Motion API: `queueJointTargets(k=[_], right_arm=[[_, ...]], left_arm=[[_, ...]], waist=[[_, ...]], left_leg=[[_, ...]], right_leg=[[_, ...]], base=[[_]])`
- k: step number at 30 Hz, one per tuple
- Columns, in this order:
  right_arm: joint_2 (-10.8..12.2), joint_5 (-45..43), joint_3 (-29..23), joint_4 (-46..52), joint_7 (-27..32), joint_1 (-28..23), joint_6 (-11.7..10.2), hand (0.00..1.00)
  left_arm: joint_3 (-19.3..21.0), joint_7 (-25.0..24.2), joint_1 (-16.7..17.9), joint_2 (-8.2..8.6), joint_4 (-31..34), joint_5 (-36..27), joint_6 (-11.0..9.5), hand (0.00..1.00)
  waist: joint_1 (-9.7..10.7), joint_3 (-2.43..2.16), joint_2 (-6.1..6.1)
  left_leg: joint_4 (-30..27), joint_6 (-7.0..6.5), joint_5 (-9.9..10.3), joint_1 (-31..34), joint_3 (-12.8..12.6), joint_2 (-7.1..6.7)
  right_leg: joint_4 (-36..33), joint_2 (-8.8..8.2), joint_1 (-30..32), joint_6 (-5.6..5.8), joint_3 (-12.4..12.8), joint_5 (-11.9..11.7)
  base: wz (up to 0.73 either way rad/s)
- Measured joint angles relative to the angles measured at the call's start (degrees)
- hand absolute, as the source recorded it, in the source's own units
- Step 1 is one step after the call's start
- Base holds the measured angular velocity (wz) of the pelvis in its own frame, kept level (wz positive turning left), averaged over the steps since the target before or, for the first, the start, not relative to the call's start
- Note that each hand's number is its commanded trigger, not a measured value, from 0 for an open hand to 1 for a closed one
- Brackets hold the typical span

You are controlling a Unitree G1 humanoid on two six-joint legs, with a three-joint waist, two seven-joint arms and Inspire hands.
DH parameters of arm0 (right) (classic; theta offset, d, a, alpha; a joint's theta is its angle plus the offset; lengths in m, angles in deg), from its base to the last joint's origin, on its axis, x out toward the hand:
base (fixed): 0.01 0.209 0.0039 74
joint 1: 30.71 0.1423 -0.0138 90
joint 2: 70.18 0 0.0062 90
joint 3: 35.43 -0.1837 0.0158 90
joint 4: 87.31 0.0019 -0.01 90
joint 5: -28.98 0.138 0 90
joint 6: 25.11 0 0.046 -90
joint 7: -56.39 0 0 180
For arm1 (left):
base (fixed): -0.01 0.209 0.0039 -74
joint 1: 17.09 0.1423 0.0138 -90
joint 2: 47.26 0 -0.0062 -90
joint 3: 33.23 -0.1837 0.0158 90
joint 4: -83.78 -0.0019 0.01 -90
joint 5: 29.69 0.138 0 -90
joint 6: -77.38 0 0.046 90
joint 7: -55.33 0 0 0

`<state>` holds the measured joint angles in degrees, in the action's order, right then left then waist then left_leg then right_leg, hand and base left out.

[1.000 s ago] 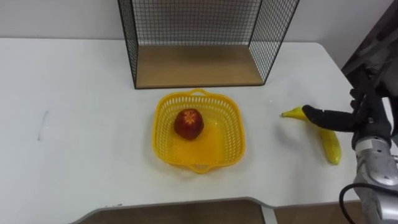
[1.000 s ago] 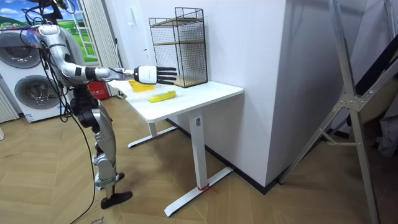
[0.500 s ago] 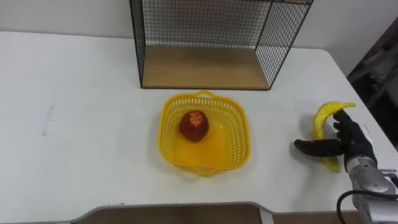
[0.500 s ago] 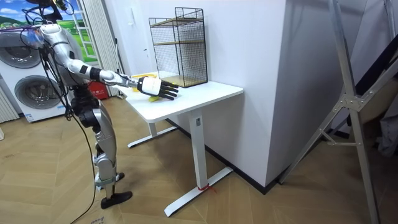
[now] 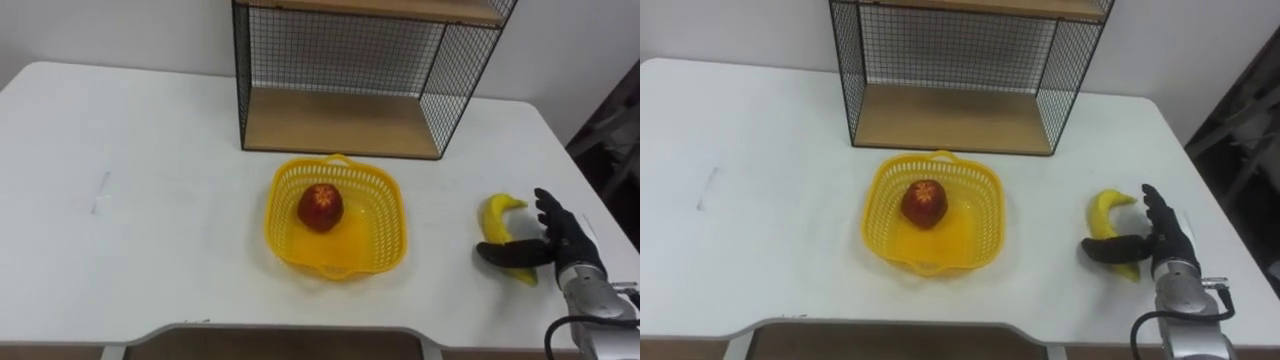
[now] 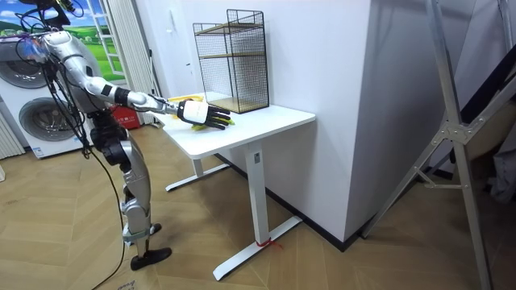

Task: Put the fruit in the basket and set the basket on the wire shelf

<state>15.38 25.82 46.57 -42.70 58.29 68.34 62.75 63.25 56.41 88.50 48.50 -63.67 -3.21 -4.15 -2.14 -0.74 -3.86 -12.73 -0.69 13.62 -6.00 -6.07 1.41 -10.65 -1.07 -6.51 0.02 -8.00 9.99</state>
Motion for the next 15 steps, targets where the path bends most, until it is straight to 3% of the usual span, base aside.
queueJointTargets(k=[1,11,15], right_arm=[[0.0,-0.4,0.0,-0.1,0.0,0.0,-0.2,1.00],[-0.9,-7.6,-0.7,-1.4,1.2,0.7,-0.4,1.00],[-2.3,-11.7,-0.6,-1.6,0.9,0.8,-0.5,1.00]], left_arm=[[0.0,0.0,0.0,0.00,0.0,0.0,0.0,0.00],[0.2,0.0,-0.1,0.03,0.0,0.2,0.0,0.00],[0.1,0.0,-0.3,-0.15,0.0,0.3,-0.1,0.00]], waist=[[0.0,0.03,0.05],[0.1,0.10,-0.40],[0.0,0.09,-0.57]], left_leg=[[0.0,0.01,0.0,-0.2,0.0,0.01],[0.0,0.02,0.0,-0.6,0.0,-0.10],[0.2,0.02,0.0,-0.5,0.0,-0.05]], right_leg=[[0.0,0.01,-0.1,0.00,0.0,0.0],[1.2,-0.02,-0.5,-0.02,0.0,0.0],[1.1,0.07,-0.5,-0.02,0.0,0.0]], base=[[0.00],[0.00],[0.00]])
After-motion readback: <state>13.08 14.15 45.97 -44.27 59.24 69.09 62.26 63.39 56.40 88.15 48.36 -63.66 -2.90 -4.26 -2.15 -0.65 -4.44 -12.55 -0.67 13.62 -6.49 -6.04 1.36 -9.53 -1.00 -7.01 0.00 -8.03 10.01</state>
